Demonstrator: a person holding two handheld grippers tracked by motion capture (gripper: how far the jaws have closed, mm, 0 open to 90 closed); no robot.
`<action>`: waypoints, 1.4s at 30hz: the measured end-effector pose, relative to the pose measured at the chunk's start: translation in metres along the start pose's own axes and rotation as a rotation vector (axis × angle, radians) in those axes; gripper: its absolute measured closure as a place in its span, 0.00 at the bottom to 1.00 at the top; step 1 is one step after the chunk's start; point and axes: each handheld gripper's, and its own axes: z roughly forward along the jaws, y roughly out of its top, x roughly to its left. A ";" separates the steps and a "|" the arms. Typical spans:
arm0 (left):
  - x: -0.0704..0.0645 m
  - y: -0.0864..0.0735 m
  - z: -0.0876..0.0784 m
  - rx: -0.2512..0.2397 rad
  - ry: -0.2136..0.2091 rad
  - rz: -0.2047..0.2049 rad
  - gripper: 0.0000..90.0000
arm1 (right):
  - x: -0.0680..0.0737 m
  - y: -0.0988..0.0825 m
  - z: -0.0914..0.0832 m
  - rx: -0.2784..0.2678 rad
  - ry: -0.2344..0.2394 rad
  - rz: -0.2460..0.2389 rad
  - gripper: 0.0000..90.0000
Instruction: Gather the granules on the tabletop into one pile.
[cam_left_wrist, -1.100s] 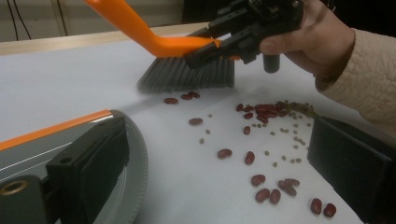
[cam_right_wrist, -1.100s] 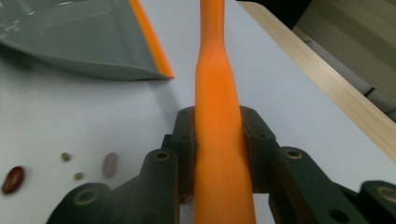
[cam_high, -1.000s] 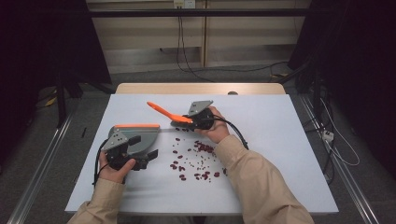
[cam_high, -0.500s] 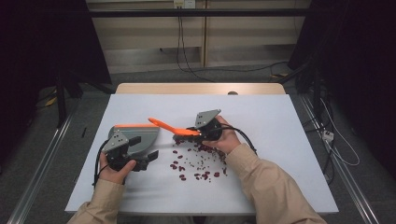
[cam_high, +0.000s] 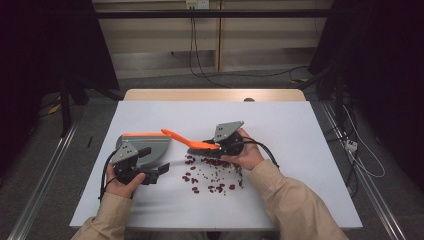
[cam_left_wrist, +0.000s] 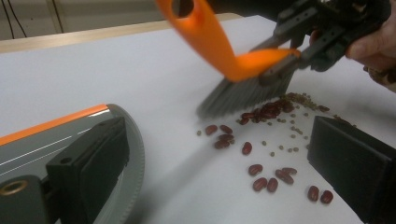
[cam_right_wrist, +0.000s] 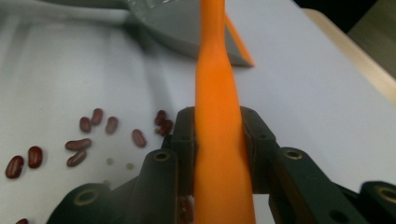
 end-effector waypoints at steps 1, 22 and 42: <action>0.000 0.000 0.000 -0.001 0.000 0.001 0.06 | -0.003 0.000 -0.004 -0.015 -0.008 0.009 0.79; -0.001 0.000 0.002 0.005 -0.004 0.005 0.06 | 0.004 -0.040 -0.042 0.021 -0.086 0.056 0.79; -0.003 0.000 0.001 0.001 -0.007 0.011 0.06 | 0.011 -0.022 -0.051 -0.067 -0.114 0.160 0.79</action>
